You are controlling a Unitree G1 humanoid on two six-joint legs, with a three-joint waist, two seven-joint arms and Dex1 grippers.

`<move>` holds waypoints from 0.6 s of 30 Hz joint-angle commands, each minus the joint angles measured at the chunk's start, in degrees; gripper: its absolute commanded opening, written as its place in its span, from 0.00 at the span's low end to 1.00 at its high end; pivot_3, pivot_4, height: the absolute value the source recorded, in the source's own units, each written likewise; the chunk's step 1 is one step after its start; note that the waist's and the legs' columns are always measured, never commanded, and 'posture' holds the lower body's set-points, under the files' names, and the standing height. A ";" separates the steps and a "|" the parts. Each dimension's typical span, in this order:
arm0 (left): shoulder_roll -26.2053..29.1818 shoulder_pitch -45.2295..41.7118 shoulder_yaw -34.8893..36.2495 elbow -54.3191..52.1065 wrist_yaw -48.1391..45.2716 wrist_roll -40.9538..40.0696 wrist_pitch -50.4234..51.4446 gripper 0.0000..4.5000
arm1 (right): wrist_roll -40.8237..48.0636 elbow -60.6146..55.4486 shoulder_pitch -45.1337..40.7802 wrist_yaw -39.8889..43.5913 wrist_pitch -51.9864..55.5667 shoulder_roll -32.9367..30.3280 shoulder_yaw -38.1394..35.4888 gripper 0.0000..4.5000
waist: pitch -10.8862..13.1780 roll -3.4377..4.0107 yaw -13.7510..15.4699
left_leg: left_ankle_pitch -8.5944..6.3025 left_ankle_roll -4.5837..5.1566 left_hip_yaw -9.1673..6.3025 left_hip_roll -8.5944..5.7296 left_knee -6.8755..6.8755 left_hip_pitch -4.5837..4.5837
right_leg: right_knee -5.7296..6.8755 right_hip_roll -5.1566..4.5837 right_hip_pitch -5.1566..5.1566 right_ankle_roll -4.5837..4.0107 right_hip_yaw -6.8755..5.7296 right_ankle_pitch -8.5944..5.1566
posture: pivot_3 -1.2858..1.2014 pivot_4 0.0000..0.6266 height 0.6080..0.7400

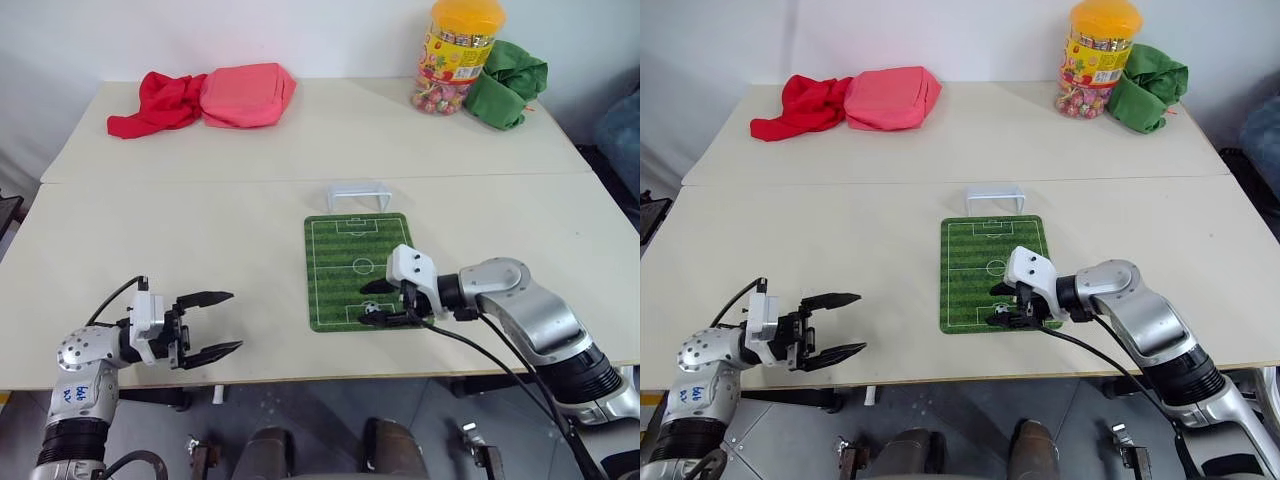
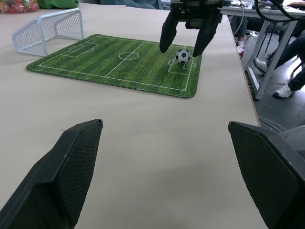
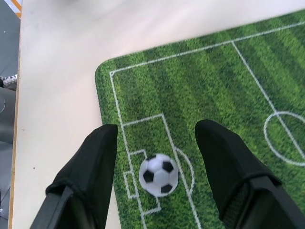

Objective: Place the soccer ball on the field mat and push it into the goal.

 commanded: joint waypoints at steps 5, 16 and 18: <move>-0.07 -2.03 -0.38 2.03 -2.41 -0.45 -1.51 1.00 | 5.68 -11.81 3.29 4.37 2.89 -6.84 -5.91 0.34 | 0.00 -0.03 0.61 | -0.04 0.01 -0.04 0.00 -0.04 -0.02 | -0.07 0.01 0.01 0.00 -0.03 0.00 | 0.52 0.24 1.00; 0.15 -6.00 -1.39 5.75 -5.44 0.03 -2.25 1.00 | 1.32 -7.67 7.84 4.31 -5.09 -5.52 -2.32 0.02 | 0.01 -0.05 1.20 | -0.07 0.00 0.03 0.01 0.05 0.00 | -0.05 0.03 0.03 0.00 0.02 0.00 | 0.52 0.24 1.00; 0.30 -5.62 -1.30 5.26 -5.58 -0.16 -2.07 1.00 | 1.06 -6.08 8.08 4.91 -6.36 -4.94 -1.69 0.02 | 0.01 -0.06 1.22 | -0.07 0.00 0.03 0.01 0.04 -0.01 | -0.05 0.04 0.02 0.00 0.01 0.00 | 0.52 0.24 1.00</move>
